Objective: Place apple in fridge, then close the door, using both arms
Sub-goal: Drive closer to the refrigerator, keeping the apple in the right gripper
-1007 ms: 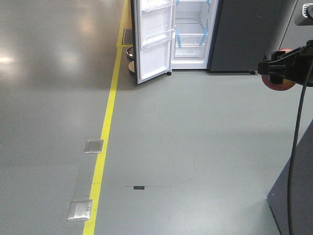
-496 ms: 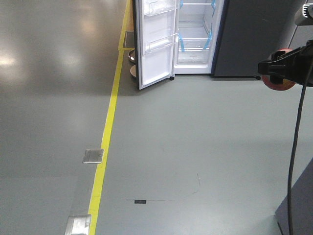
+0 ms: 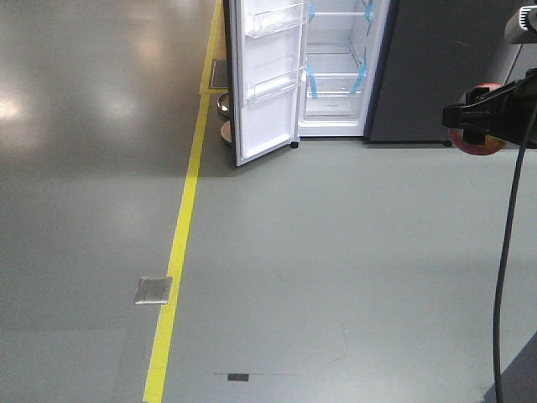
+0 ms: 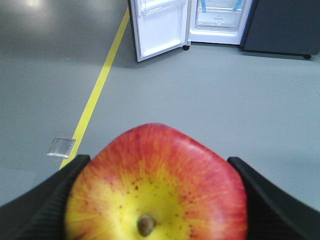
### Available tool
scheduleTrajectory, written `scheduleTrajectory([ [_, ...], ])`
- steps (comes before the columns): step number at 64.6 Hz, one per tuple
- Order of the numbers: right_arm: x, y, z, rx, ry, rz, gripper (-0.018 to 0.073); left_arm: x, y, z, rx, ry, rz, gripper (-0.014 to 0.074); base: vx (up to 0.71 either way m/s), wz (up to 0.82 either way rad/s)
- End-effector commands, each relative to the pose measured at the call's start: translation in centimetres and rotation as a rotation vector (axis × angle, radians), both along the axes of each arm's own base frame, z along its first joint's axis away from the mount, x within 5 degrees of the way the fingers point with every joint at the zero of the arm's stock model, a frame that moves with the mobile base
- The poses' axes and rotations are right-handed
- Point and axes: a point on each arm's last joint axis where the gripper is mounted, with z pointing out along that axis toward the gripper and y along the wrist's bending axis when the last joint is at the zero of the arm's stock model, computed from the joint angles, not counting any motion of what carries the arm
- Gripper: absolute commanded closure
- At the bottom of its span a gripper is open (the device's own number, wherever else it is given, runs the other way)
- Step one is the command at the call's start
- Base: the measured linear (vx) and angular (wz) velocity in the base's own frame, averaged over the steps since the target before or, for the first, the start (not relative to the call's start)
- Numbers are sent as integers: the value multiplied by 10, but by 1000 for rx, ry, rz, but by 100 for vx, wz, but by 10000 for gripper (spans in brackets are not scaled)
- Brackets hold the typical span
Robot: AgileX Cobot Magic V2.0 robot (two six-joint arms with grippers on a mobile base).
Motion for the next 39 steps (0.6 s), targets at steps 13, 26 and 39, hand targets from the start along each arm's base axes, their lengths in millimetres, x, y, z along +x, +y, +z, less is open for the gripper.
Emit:
scheduleTrajectory([
  [13,-4,-2,26,-6,-134,-17,444,1,-1,-2,-4,-65,-8,602,21,-2],
  [26,-4,-2,26,-6,-134,-17,444,1,-1,-2,-4,-65,-8,602,21,-3],
  [39,-4,-2,26,-6,-134,-17,444,1,-1,-2,-4,-65,-8,602,22,-2],
])
